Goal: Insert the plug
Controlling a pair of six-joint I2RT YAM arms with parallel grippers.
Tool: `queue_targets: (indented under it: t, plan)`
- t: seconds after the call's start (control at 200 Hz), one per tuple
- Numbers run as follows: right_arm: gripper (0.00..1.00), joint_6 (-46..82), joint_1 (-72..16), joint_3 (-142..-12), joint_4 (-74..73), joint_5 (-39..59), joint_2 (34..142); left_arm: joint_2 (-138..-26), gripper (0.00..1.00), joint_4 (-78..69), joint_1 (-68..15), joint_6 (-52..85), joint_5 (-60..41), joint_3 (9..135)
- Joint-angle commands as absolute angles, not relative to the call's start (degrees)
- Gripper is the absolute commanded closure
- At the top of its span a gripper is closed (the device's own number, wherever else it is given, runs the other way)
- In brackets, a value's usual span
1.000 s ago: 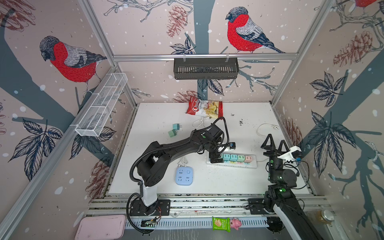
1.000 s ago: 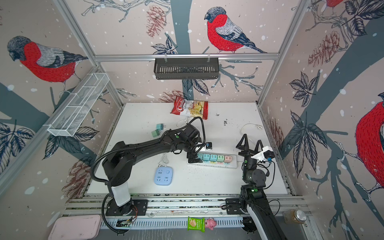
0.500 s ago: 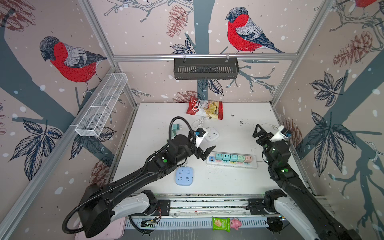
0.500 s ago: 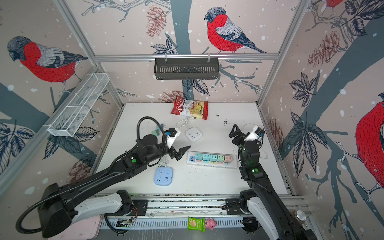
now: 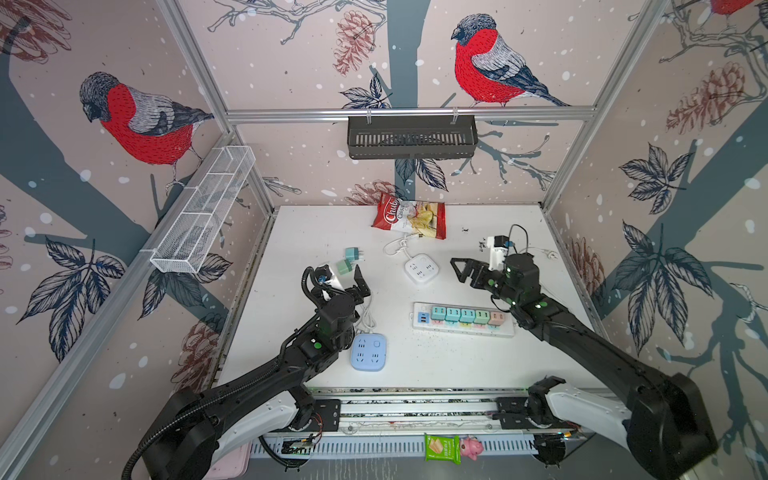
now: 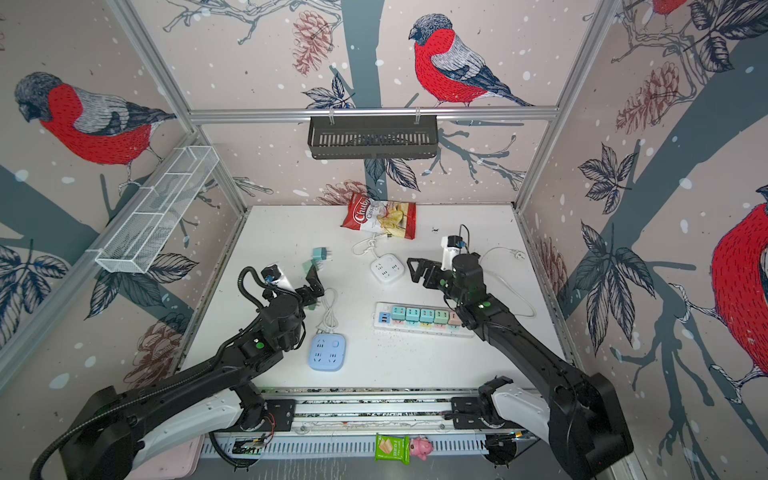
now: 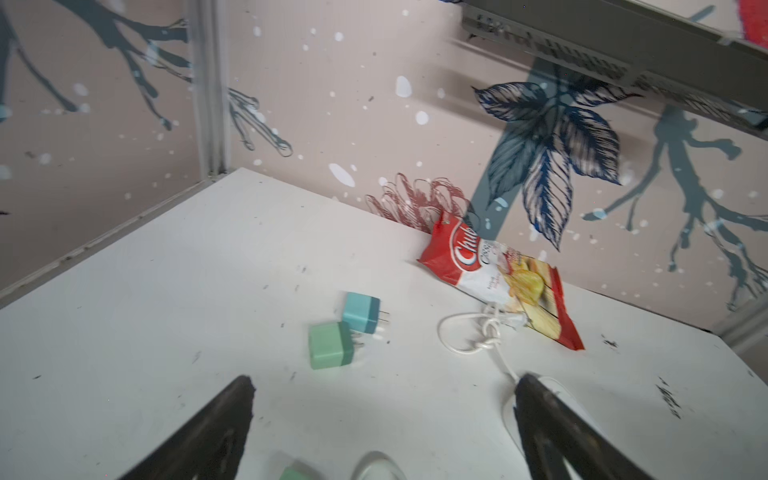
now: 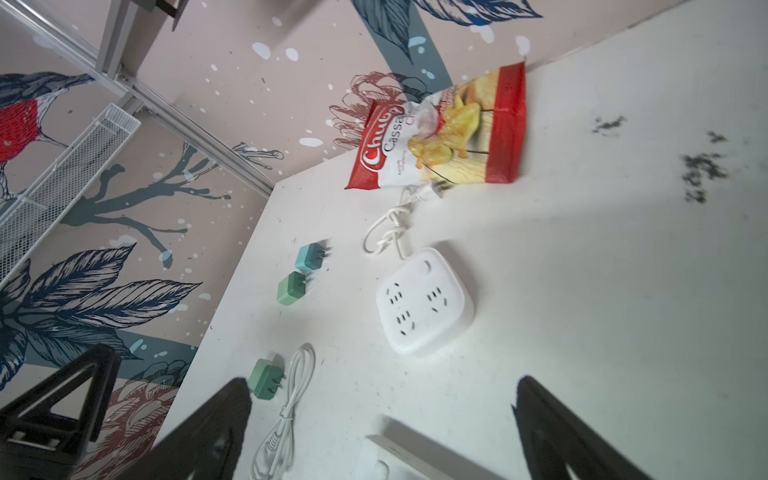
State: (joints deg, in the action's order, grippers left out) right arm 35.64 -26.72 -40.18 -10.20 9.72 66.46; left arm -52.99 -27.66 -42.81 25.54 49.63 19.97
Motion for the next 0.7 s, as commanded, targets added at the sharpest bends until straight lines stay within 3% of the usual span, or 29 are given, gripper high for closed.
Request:
queue_targets:
  t: [0.0,0.15,0.695]
  plan:
    - [0.04,32.31,-30.0,-45.36,-2.45,0.5,72.2,-51.19,0.02,-41.97,-42.45,21.79,51.72,14.57]
    - [0.04,31.38,-31.37,-52.02,1.43,-4.64,82.47,-50.06,0.02,-38.94,-41.53,24.03,54.39,14.7]
    - [0.0,29.04,-32.09,-72.25,5.16,0.61,111.2,-56.41,0.03,-41.94,-41.3,25.18,49.07,15.69]
